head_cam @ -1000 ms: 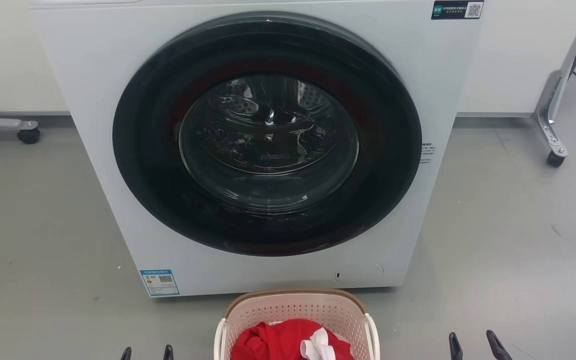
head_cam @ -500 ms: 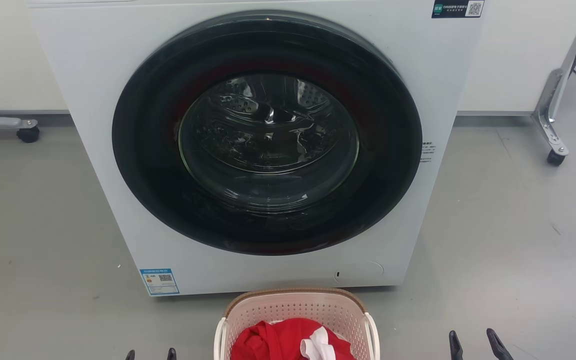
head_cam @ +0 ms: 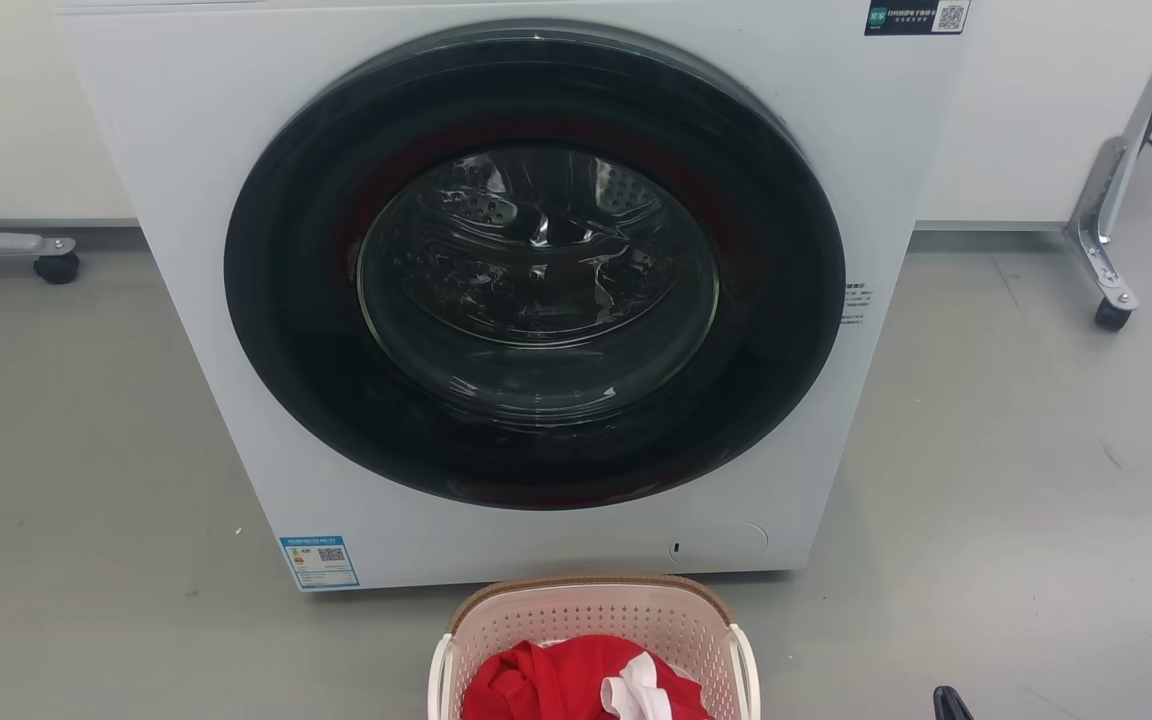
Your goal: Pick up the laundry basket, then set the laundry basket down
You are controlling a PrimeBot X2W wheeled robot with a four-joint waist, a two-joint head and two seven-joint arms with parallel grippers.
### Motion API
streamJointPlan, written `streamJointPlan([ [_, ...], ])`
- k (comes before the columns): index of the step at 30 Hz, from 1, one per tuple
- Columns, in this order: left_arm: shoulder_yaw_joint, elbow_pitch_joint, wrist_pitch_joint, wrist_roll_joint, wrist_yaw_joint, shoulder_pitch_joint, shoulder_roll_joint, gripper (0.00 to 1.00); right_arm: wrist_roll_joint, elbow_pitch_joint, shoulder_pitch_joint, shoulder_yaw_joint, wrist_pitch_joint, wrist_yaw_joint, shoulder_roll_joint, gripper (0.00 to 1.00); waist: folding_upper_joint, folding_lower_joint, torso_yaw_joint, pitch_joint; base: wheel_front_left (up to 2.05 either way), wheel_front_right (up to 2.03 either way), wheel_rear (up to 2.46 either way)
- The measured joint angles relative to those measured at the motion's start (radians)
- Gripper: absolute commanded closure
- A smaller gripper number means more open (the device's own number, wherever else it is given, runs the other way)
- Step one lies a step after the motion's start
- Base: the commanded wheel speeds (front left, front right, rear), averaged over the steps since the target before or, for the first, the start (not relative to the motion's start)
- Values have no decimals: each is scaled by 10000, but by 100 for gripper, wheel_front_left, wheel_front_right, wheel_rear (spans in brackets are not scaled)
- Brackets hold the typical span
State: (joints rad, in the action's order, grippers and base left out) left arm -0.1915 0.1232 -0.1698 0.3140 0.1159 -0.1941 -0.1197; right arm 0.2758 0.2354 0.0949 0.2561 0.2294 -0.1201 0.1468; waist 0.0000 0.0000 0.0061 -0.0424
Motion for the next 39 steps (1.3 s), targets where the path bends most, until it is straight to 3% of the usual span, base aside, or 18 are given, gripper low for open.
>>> streamJointPlan([
  [39, 1185, 673, 1221, 5223, -915, 937, 295, 100, 5474, 282, -684, -1622, -1476, 959, -420, 100, 0, 1, -27, 183, 0, 0, 0],
])
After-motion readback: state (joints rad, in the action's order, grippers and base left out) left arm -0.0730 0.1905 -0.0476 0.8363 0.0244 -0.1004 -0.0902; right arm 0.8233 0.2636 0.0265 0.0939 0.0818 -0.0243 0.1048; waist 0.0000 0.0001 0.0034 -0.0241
